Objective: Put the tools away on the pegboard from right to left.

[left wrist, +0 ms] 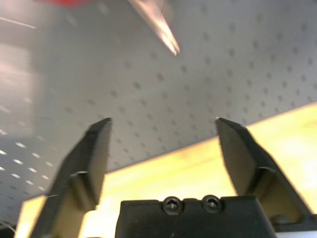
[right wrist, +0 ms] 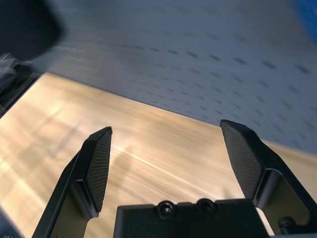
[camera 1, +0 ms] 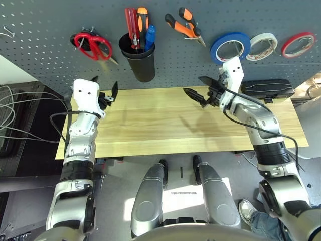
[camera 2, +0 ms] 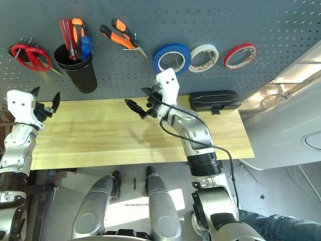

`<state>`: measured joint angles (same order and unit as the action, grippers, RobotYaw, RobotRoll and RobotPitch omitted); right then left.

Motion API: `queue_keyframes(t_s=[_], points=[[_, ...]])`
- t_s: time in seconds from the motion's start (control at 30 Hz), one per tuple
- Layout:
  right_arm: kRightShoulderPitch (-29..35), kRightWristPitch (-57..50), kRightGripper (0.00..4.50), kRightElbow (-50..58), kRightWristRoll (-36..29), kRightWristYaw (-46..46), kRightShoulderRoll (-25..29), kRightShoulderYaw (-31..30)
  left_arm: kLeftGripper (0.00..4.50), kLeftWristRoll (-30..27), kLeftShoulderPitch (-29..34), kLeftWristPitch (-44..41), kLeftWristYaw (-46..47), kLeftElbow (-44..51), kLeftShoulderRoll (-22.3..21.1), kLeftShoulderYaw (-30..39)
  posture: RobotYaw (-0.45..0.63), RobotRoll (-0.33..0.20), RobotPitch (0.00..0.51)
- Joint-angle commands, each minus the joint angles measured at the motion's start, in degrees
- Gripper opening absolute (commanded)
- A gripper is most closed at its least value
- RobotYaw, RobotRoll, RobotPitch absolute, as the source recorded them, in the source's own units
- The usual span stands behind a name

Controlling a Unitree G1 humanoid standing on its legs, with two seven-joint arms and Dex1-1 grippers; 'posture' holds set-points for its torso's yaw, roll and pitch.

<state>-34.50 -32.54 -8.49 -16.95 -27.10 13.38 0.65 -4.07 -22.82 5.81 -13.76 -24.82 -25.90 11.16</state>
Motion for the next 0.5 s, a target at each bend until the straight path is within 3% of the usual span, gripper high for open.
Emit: queue_keyframes(t_s=[0.03, 0.27, 0.5], points=[[1.6, -1.9, 4.50, -6.0, 0.4, 5.2, -1.2, 3.2, 4.47, 0.5, 0.4, -2.4, -1.1, -1.6, 0.2, -1.2, 0.11, 0.000, 0.331], [0.5, 5.0, 4.50, -19.4, 4.5, 11.1, 1.0, 6.2, 4.47, 1.1, 0.6, -7.7, -1.1, -3.0, 1.4, -3.3, 0.12, 0.000, 0.339], [-4.3, 21.4, 4.50, -36.5, 11.1, 10.4, 4.4, 3.8, 4.47, 3.3, -2.8, -12.4, 0.7, -13.0, 3.7, -5.6, 0.12, 0.000, 0.343]])
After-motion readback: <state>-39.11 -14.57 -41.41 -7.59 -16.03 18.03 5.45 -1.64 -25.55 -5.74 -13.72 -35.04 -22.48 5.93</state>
